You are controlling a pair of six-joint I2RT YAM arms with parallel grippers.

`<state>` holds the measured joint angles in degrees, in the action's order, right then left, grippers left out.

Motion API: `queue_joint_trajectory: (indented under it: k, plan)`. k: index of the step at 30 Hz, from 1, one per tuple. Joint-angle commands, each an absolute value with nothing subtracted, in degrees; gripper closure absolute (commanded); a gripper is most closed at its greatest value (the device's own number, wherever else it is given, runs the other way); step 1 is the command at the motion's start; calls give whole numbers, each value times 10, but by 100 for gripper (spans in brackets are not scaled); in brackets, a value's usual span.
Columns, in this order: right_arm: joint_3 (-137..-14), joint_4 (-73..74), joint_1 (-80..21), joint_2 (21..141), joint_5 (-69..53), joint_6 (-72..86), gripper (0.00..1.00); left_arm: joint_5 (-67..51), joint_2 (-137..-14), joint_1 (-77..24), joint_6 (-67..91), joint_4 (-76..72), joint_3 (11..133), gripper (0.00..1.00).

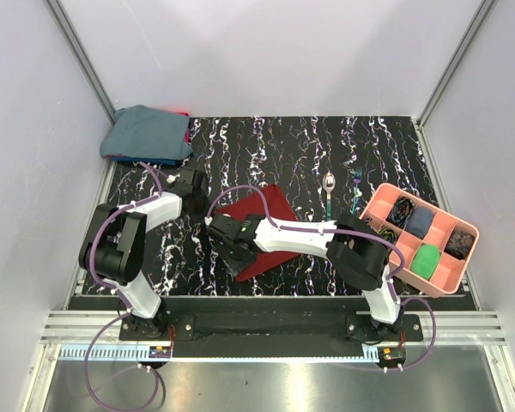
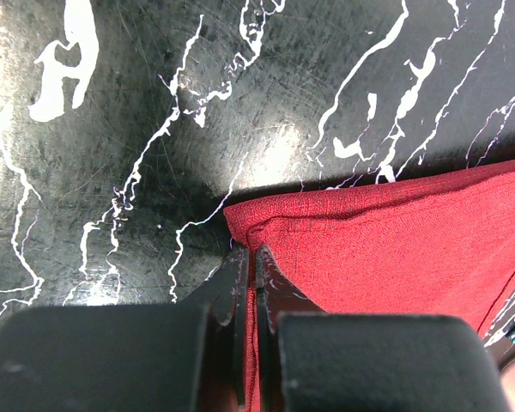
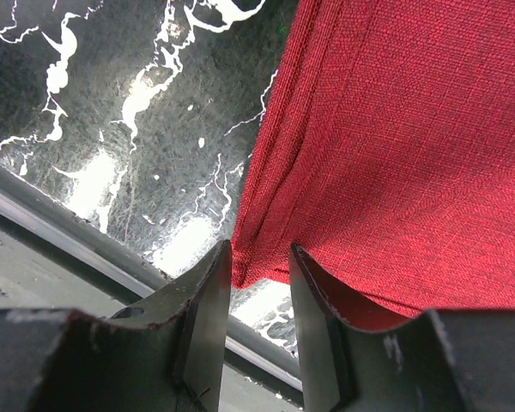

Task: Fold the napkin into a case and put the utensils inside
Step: Turn over the upper triangle folded napkin at the center of the board.

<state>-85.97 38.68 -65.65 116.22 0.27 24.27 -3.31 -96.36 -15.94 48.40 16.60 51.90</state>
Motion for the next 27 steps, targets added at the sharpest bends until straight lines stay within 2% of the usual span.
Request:
queue_joint_trajectory:
  k: [1,9,27]
  plan:
    - [-891,402,-667,1159,40,242,58,-44,-978,-159,483,191,497,100]
    - [-914,425,-680,1165,72,238,56,-47,-980,-156,485,188,491,100]
    - [-893,408,-686,1215,51,235,56,-55,-983,-150,487,186,489,100]
